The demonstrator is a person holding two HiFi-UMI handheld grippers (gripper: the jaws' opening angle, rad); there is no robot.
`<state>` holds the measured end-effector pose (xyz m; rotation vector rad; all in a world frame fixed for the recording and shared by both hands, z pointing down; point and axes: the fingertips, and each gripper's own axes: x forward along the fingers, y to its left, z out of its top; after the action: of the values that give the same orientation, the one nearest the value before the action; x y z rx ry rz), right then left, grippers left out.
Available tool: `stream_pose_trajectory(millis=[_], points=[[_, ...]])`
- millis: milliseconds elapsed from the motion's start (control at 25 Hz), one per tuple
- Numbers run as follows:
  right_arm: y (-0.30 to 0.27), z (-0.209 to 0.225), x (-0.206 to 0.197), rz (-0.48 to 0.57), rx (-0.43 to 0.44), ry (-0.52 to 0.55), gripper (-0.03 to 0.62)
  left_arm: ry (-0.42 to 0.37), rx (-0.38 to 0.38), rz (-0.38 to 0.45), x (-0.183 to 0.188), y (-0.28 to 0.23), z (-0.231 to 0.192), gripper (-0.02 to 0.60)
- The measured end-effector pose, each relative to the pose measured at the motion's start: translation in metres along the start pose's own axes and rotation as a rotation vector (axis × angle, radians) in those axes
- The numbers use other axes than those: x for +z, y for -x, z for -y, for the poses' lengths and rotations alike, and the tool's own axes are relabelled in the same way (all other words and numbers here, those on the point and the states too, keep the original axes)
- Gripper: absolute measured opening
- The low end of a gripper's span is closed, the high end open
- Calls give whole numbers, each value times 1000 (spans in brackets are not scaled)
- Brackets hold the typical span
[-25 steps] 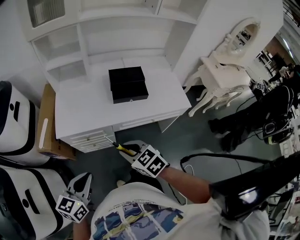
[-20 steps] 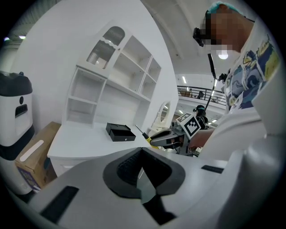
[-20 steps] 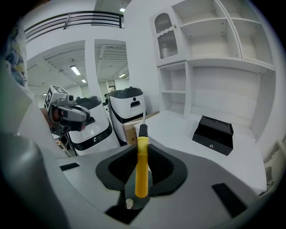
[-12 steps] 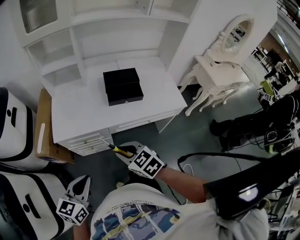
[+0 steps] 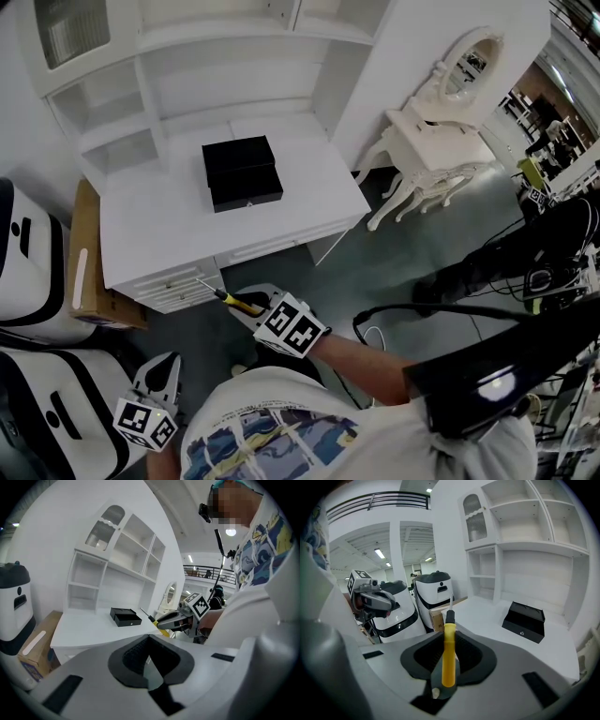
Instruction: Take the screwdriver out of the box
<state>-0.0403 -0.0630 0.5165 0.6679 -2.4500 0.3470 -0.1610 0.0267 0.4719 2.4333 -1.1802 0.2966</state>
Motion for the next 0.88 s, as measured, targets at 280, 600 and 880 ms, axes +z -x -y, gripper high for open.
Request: stream_pose_trajectory(millis=[280, 600, 880], points=[[0, -3, -1, -2, 8, -4, 92, 6, 1, -2, -1, 0, 0, 13], [2, 1, -5, -6, -4, -4, 92, -1, -12, -5, -1, -3, 3, 14], [3, 4, -7, -4, -6, -6, 92, -1, -14, -6, -1, -7, 4, 12]])
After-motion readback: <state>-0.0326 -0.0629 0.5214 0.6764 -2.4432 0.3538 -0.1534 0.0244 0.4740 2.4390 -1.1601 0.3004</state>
